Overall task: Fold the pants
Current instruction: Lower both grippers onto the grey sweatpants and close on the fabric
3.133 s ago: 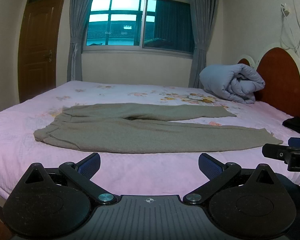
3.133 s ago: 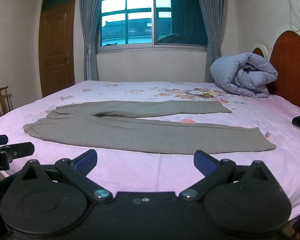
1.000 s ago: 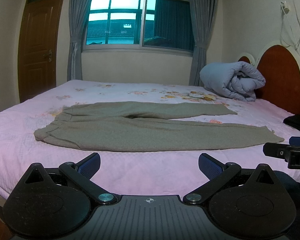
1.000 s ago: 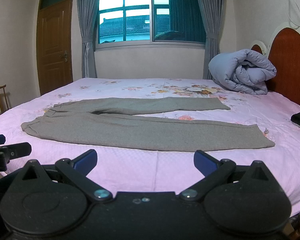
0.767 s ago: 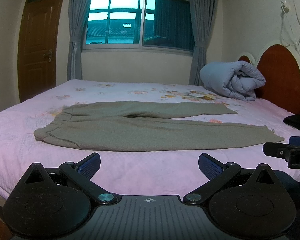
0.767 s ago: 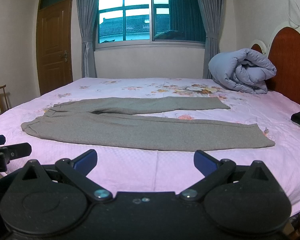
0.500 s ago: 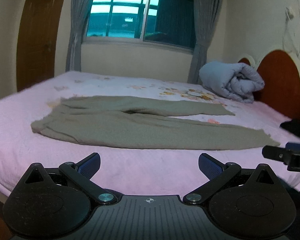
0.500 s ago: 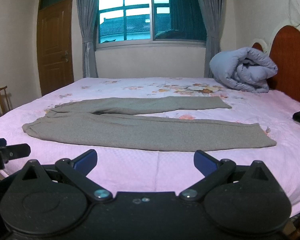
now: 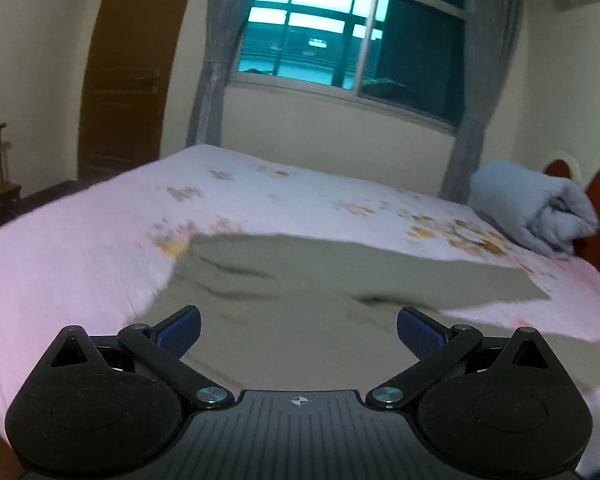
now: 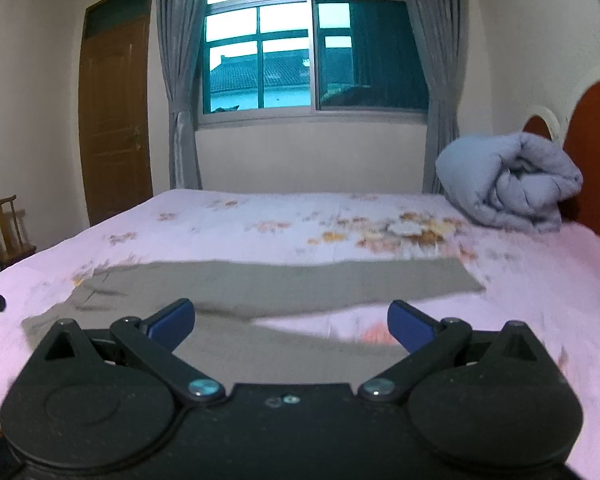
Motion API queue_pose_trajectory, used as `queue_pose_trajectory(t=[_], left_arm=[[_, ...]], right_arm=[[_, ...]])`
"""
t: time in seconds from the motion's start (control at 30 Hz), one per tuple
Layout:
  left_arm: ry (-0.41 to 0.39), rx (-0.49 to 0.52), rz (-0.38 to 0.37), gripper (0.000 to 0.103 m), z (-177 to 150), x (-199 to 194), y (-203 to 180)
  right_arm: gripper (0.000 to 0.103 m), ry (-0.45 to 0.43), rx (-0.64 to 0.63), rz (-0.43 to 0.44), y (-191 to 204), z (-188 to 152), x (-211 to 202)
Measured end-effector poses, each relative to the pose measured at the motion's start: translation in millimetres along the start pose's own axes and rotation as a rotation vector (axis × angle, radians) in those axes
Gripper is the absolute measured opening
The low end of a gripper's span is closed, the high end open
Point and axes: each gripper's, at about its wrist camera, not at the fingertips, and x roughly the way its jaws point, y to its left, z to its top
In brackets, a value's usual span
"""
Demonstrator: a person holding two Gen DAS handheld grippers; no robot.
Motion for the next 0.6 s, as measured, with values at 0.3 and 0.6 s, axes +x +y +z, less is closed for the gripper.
queue_pose_trajectory(t=[0.3,0.6], left_arm=[[0.033,0.045,0.079,0.103,57,119,57],[0.133,-0.031,0.073,0.103,73,275,113]], right_arm=[[0.097,0.016,-0.017,0.007,-11,44,94],[0.097,0.105,-0.039,-0.021,-11,43,218]])
